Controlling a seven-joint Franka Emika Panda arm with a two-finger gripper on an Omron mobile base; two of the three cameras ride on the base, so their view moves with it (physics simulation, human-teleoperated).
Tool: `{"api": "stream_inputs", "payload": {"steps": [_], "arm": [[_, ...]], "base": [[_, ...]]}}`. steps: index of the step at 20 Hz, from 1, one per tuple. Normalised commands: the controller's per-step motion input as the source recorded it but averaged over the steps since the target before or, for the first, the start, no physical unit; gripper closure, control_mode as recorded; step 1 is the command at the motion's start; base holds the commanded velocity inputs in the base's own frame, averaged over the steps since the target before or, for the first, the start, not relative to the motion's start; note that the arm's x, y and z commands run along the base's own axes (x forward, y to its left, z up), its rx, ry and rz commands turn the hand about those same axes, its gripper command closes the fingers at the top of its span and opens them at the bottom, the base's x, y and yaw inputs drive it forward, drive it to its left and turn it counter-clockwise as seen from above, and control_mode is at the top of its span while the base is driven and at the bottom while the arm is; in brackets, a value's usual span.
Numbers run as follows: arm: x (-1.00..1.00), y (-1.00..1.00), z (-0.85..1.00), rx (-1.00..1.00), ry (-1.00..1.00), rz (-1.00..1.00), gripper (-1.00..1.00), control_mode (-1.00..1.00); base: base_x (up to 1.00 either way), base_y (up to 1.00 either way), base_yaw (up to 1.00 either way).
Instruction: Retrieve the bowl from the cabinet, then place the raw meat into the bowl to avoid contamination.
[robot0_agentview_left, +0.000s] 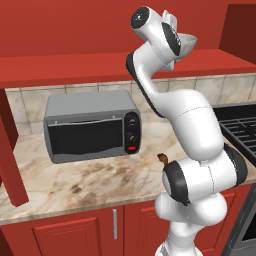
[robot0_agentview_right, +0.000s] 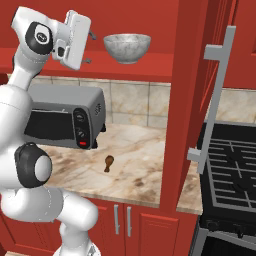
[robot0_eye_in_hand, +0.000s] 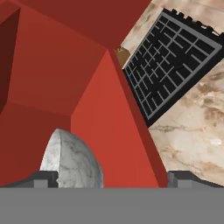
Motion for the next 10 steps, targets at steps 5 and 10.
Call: {"api": "stream_inputs", "payload": {"steps": [5, 10], "arm": [[0.37, -0.3, -0.07, 0.07, 0.0, 0.0, -1.0, -1.0], [0.37, -0.2, -0.1, 0.05, 0.0, 0.0, -1.0, -1.0]], "base": [[0.0, 0.0, 0.0], [0.0, 0.0, 0.0]]}}
